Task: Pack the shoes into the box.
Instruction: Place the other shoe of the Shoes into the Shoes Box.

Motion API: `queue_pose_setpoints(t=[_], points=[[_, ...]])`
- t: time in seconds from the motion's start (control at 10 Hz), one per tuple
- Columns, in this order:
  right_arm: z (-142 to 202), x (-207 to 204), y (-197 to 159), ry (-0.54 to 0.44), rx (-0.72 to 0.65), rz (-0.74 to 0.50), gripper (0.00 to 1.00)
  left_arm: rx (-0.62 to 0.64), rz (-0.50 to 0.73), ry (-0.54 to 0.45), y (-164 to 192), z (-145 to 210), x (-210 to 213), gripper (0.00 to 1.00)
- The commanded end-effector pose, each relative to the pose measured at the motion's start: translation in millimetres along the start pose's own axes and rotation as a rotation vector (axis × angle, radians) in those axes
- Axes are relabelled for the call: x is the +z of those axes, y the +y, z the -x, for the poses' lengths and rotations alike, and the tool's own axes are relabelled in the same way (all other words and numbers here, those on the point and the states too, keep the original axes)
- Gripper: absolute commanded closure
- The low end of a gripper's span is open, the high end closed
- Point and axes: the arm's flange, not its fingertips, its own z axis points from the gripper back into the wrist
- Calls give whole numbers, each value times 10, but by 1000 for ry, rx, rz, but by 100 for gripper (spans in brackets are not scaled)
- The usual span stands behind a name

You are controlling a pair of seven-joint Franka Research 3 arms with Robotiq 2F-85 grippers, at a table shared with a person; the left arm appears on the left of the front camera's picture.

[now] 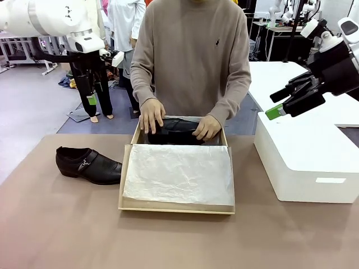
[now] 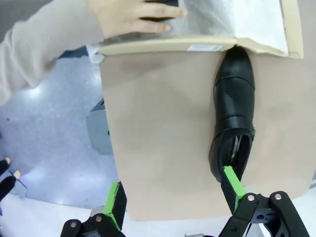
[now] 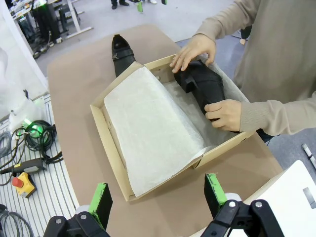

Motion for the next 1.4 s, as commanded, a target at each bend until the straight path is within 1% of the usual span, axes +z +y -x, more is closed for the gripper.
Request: queue_pose_setpoints(t=[0.0,0.3,0.6,0.8,0.9,1.3], points=[[-16,-8,-38,-26,21,-14,0,19,-25,17,-278,205,-125,0],[-16,-8,-38,-26,21,-14,0,37,-7,15,-485,426,-331,0],[-16,-8,-38,-26,21,-14,0,46,4,20,-542,579,-578,0],[-16,-8,-38,-26,21,-14,0,45,26,10,-529,599,-619,0],[-16,-8,-38,-26,21,-14,0,69,25,33,-490,554,-610,0],[-16,-8,-38,-26,21,-14,0,69,25,33,-490,554,-610,0]])
